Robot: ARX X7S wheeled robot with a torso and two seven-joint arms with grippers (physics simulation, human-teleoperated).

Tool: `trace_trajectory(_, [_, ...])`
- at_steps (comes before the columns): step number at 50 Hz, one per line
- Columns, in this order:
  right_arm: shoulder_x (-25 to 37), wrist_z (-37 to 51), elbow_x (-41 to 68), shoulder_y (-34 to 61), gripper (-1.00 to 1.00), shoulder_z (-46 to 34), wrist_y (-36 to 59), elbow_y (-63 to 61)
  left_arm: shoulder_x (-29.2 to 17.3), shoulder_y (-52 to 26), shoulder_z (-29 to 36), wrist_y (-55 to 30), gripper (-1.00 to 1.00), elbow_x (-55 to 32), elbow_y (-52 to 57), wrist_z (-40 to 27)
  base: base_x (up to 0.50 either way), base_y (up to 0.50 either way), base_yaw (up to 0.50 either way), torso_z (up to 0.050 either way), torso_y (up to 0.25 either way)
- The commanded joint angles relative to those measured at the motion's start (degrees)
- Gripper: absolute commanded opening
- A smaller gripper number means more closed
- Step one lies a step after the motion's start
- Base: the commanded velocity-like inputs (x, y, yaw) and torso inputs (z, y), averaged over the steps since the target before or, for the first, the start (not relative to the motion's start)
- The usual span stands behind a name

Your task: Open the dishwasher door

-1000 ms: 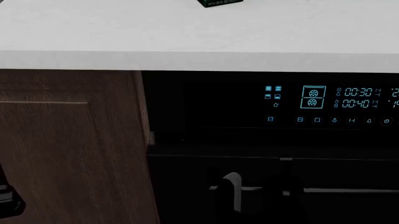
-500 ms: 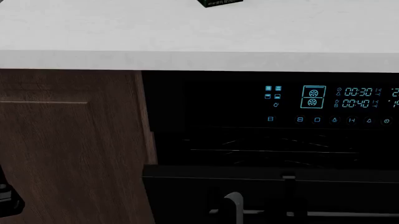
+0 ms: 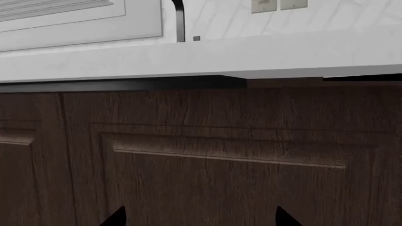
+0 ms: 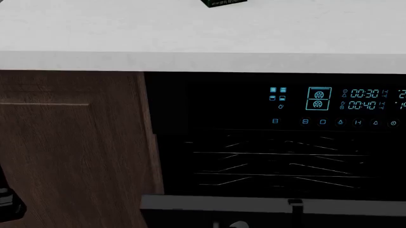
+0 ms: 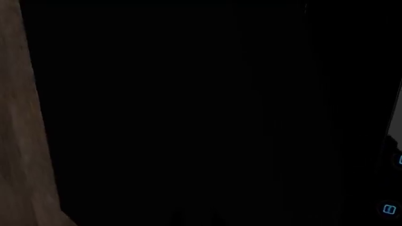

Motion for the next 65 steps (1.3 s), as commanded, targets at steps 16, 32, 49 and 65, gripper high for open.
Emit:
trace_trajectory(16, [-0.07,1.73,-1.05,-7.53,-1.0,-4.55,4.12,-11.22,0.2,0.16,0.58,1.41,1.0,-0.1,-0.96,0.34,0.0,0.0,0.0,0.0,0.0])
trace_trajectory(32, [1.22,3.91,-1.64,-13.09,-1.0,-5.74,5.57,-14.79,0.34,0.26,1.13,1.85,1.0,-0.04,-1.12,0.35,0.0,0.0,0.01,0.0,0.0])
trace_trajectory(49, [2.1,4.35,-1.96,-17.68,-1.0,-7.42,7.75,-17.62,0.43,0.12,1.3,2.59,1.0,-0.26,-2.1,0.53,0.0,0.0,0.01,0.0,0.0])
trace_trajectory(65, [2.23,10.52,1.23,-25.29,-1.0,-5.65,4.49,-15.04,0.13,0.23,1.46,2.06,1.0,-0.49,-1.11,0.21,0.0,0.0,0.01,0.0,0.0])
